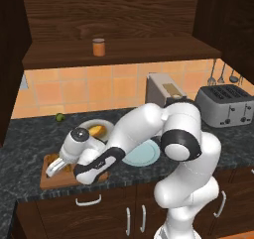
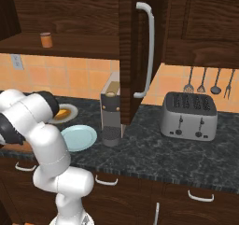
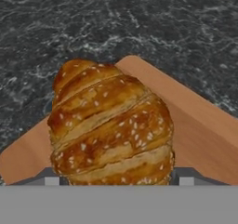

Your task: From the different types of pastries on the counter, select a croissant and place it on the cutting board. Then retrieve a jar of jam from the cabinet and place it alongside the croissant on the cutting board.

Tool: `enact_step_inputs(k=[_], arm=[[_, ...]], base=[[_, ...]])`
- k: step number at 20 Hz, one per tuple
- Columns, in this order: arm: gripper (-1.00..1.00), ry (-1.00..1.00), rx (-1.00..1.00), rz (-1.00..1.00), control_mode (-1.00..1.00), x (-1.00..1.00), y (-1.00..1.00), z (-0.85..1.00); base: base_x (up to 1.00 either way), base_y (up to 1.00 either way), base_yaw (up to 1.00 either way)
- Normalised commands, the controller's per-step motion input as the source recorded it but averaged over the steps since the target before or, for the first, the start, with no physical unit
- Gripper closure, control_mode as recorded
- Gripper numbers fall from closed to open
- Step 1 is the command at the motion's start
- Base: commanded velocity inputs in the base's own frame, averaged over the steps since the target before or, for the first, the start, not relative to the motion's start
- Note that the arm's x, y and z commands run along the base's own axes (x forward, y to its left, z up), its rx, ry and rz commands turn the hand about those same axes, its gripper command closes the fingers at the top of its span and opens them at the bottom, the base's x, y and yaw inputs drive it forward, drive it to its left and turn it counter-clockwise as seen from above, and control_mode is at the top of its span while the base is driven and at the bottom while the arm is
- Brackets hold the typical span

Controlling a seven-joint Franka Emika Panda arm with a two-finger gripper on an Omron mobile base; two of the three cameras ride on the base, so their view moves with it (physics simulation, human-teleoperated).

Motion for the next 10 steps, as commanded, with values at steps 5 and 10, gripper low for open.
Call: enact_step_inputs(k=[5,10], arm=[[-1.00,0.00,0.00,0.00,-1.00,0.08,0.00,0.11],[-1.00,-0.06,0.00,0.00,-1.00,0.13,-0.03,0.46]], base=[[0.00,0.00,0.00],[0.00,0.00,0.00]])
